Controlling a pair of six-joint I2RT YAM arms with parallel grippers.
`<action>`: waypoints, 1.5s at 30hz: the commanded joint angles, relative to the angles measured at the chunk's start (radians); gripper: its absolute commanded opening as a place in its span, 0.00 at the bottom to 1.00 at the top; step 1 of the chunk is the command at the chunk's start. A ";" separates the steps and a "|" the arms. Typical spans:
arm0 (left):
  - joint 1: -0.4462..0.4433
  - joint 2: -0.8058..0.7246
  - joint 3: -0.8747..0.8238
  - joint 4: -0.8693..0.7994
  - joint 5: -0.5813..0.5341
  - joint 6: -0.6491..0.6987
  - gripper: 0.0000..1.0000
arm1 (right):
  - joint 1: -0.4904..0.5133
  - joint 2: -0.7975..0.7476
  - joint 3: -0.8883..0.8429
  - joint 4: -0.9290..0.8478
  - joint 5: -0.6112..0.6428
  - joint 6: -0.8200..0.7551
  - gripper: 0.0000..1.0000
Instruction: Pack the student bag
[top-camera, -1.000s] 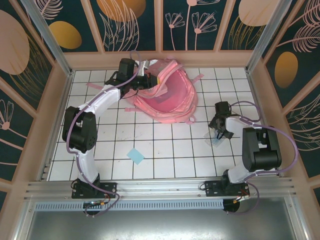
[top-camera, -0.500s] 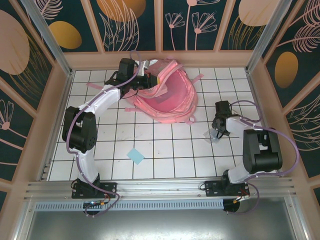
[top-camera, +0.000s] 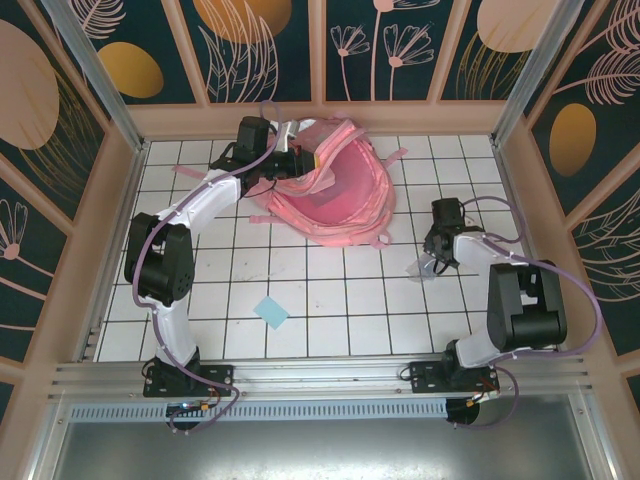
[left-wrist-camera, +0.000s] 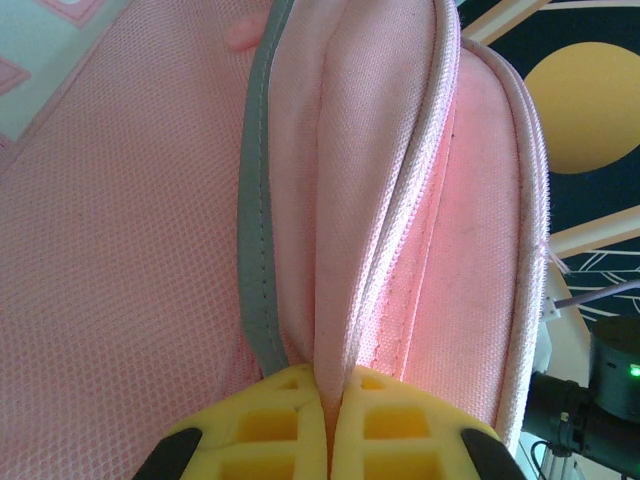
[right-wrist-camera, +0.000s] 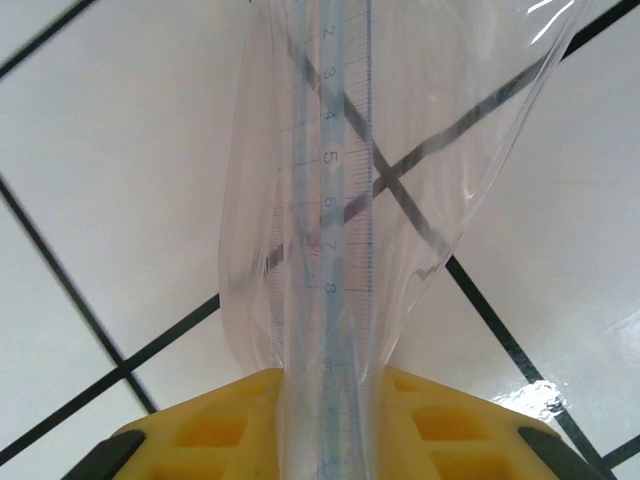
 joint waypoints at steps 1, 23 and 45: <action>-0.007 -0.065 0.037 0.071 0.017 0.000 0.00 | 0.009 -0.074 0.058 -0.057 -0.051 -0.023 0.00; -0.007 -0.094 0.040 0.059 0.011 0.007 0.00 | 0.135 0.005 0.292 0.291 -0.612 0.024 0.00; -0.007 -0.093 0.041 0.155 0.074 -0.090 0.00 | 0.293 0.716 0.706 0.880 -0.607 0.572 0.03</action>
